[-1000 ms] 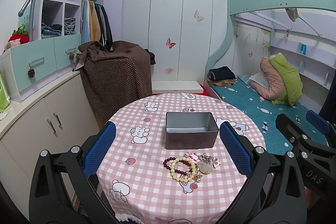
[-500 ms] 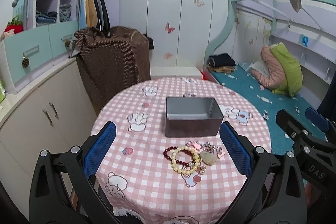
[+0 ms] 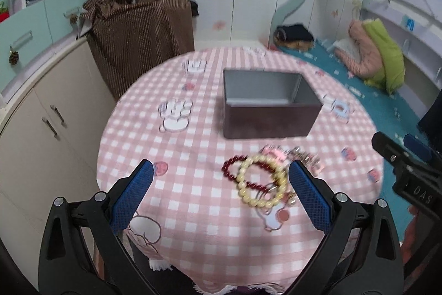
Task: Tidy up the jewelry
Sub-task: 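Lower the left gripper onto the cream bead bracelet and close it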
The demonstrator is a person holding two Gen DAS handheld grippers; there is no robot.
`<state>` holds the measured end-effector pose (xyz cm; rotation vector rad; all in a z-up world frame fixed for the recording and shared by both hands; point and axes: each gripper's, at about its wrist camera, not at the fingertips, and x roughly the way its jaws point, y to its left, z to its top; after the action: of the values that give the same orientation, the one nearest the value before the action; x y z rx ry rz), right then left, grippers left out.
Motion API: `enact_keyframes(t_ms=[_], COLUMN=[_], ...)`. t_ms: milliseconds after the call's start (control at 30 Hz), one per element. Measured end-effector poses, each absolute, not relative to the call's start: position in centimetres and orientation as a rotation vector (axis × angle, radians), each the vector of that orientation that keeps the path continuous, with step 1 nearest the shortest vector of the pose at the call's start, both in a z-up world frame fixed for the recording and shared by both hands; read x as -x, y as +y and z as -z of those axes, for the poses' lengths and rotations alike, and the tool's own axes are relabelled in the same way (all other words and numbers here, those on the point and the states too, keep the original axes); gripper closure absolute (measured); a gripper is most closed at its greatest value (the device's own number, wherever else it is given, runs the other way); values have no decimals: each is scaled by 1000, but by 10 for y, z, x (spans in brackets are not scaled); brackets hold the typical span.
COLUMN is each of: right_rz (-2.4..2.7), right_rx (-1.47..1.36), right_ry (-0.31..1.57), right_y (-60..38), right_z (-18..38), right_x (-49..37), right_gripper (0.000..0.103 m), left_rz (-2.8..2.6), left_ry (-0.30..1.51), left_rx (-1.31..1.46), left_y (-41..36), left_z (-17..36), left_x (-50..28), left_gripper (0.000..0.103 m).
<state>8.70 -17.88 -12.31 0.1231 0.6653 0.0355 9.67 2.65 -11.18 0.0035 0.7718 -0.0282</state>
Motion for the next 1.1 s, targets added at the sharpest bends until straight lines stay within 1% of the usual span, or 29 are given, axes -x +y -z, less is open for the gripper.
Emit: enact_keyframes(t_ms=[200, 367, 533, 667, 733, 767, 800, 867, 900, 933, 967, 1000, 1100], right_rz=[-36, -43, -61, -70, -72, -70, -67, -60, -55, -49, -44, -37, -32], right_rx=[-123, -116, -122, -128, -130, -131, -133, -142, -147, -151, -154, -159, -172], right_ry=[759, 774, 781, 801, 808, 812, 816, 828, 833, 836, 837, 838, 836], right_y=[-178, -175, -172, -169, -167, -167, -167, -170, -172, -174, -174, -176, -178], right_z=[154, 164, 167, 170, 172, 173, 174, 176, 177, 177, 177, 177, 174], right_x=[-105, -115, -123, -129, -131, -133, -134, -136, -136, -136, -137, -137, -137], right_gripper=[7, 7, 7, 7, 7, 7, 7, 7, 7, 7, 7, 7, 7], left_rz=[-5, -39, -36, 19, 50, 55, 60, 89, 96, 104, 118, 131, 149], left_ry=[871, 925, 958, 951, 952, 956, 969, 1002, 988, 993, 992, 1000, 1008], left_rx=[-30, -41, -43, -88, -122, -139, -157, -167, -165, -171, -166, -152, -120], left_y=[35, 43, 42, 29, 21, 18, 15, 11, 11, 10, 11, 12, 16], left_z=[144, 161, 170, 167, 168, 171, 175, 183, 183, 183, 183, 182, 180], left_x=[-123, -145, -160, -160, -161, -161, -163, -168, -167, -167, -167, -168, -171], left_gripper=[5, 5, 6, 6, 7, 19, 39, 49, 55, 57, 66, 81, 89])
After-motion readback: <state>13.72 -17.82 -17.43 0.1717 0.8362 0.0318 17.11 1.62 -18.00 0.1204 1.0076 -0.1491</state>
